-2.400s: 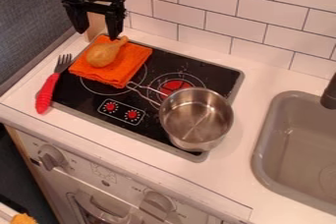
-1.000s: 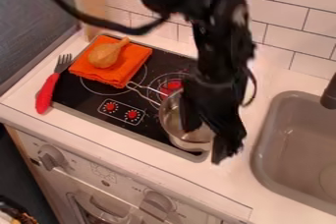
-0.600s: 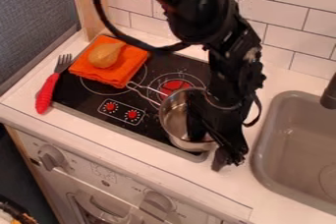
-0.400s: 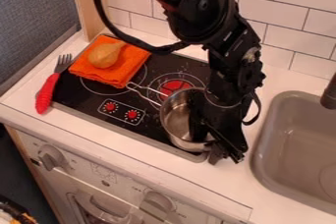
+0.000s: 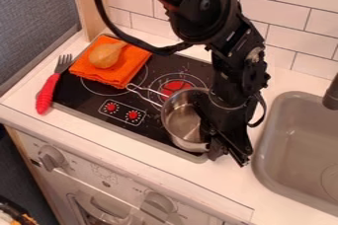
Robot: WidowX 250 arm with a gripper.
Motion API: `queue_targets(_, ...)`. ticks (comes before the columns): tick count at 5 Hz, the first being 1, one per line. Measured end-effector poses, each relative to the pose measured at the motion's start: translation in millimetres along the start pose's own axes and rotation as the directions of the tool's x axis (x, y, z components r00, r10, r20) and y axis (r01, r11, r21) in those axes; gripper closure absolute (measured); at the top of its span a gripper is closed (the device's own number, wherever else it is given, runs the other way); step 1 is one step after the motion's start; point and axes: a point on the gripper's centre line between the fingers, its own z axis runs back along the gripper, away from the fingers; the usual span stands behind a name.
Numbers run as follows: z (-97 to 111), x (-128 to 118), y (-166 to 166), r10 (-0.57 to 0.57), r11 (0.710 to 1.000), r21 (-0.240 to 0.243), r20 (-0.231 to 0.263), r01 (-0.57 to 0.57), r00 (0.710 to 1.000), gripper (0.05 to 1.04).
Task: Put the silver pot on top of the right burner
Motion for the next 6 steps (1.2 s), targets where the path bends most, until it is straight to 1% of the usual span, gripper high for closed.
queue_targets(1, 6.3, -6.2, 4.3, -0.044, 0.999, -0.003, 0.003, 0.044, 0.999, 0.998)
queue_targets(2, 20.5, -9.9, 9.2, -0.112, 0.993, -0.027, 0.036, 0.113, 0.993, 1.004)
queue_targets(3, 39.1, -9.8, 19.7, -0.182, 0.982, -0.029, 0.086, 0.185, 0.980, 1.004)
queue_targets(4, 58.2, 13.5, 36.6, -0.226, 0.972, -0.025, 0.170, 0.234, 0.959, 1.004)
queue_targets(5, 56.9, 35.5, 49.7, -0.222, 0.972, -0.036, 0.187, 0.232, 0.957, 1.004)
queue_targets(6, 54.5, 60.6, 60.0, -0.228, 0.971, -0.027, 0.205, 0.238, 0.952, 1.004)
